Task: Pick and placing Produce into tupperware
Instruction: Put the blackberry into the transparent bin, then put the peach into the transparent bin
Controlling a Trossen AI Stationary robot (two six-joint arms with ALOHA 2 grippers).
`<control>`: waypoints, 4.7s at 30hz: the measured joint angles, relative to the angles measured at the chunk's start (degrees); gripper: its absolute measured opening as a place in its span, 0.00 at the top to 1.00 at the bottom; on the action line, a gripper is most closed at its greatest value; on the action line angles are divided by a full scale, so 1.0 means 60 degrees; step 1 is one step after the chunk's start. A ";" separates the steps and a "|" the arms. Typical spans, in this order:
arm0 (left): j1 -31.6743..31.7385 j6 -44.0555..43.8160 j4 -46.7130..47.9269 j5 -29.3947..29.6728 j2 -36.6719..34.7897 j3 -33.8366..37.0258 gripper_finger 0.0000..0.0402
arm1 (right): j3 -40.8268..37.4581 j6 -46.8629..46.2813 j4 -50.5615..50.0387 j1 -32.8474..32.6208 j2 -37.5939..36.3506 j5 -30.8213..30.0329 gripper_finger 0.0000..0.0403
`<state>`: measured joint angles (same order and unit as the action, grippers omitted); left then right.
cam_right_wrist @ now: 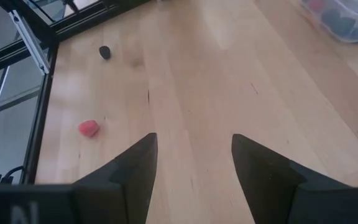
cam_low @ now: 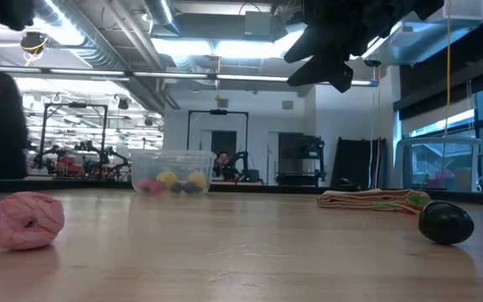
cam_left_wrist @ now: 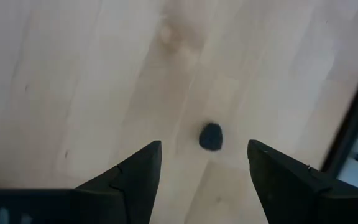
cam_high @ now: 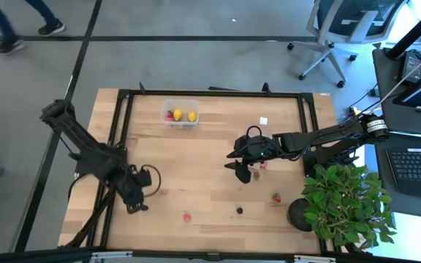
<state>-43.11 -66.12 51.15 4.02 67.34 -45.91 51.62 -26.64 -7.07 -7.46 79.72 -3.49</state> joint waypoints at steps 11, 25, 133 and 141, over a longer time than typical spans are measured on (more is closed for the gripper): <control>-0.1413 -0.0403 -0.1073 0.0803 0.2201 0.0018 0.43 | 0.0000 -0.0003 -0.0005 0.0000 0.0000 0.0000 0.48; -0.1764 -0.0598 -0.1998 0.0909 0.3197 0.0018 0.43 | 0.0000 0.0008 -0.0019 0.0000 0.0000 0.0000 0.48; 1.2273 0.9289 -0.6563 -0.0808 0.1786 0.0011 0.51 | -0.0004 0.0777 0.0262 0.0342 0.0007 0.0004 0.48; 1.0236 1.0273 -0.7143 -0.2581 -0.0486 0.0009 0.53 | -0.0004 0.0860 0.1823 0.0337 0.0007 0.0007 0.48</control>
<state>18.31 -4.49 8.30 -11.46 64.42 -45.85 51.59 -21.48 3.87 -5.44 79.77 -3.44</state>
